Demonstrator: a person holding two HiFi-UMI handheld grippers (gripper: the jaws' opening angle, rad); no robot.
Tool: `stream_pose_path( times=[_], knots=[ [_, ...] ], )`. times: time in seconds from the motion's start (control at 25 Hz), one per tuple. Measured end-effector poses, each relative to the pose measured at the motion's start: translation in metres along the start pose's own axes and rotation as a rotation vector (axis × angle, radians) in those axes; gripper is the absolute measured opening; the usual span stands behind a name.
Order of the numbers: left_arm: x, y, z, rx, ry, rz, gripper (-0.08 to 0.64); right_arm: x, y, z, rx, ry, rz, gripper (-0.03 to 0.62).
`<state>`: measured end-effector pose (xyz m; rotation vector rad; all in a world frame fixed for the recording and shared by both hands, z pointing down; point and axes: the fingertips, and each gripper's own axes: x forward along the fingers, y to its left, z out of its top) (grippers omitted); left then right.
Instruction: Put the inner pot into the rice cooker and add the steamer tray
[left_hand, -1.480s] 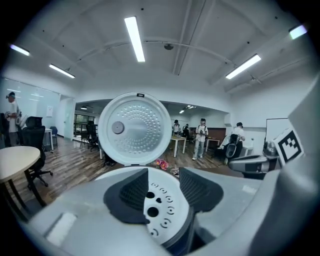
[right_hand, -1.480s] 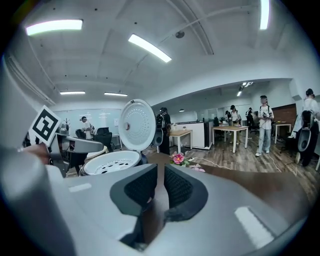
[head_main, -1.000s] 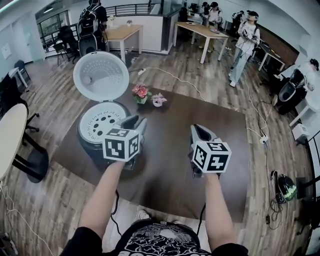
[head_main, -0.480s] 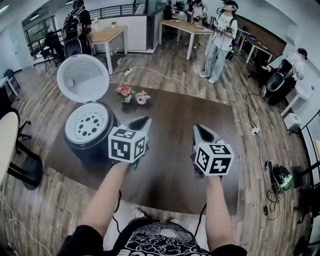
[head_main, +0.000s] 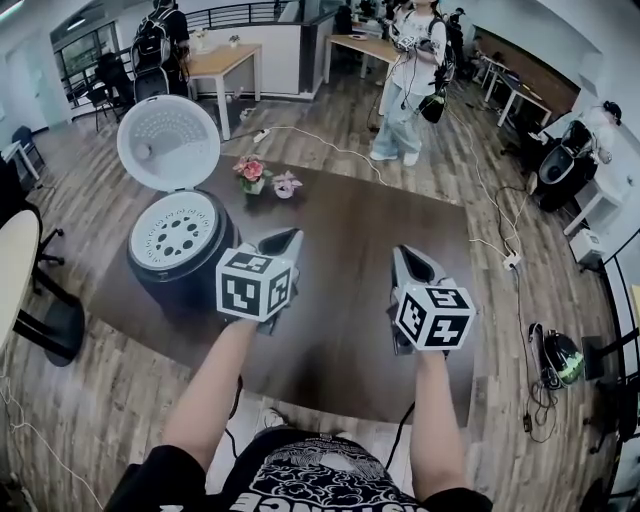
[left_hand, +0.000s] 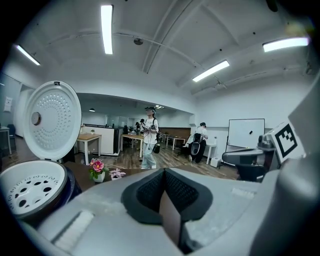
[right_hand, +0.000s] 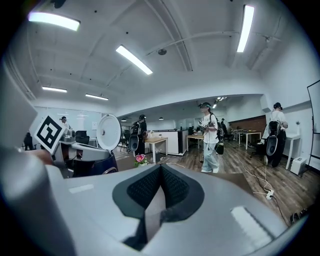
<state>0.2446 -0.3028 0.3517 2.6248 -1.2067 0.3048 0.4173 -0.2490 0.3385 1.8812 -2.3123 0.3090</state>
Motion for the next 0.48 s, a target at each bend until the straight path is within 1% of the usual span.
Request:
stream_pose_path(
  times=[0.24, 0.48],
  knots=[
    [-0.003, 0.0, -0.004, -0.002, 0.014, 0.009, 0.005, -0.001, 0.001, -0.002, 0.007, 0.0, 0.013, -0.002],
    [-0.01, 0.003, 0.003, -0.003, 0.009, 0.013, 0.005, -0.003, 0.007, 0.003, 0.018, -0.007, 0.027, -0.002]
  ],
)
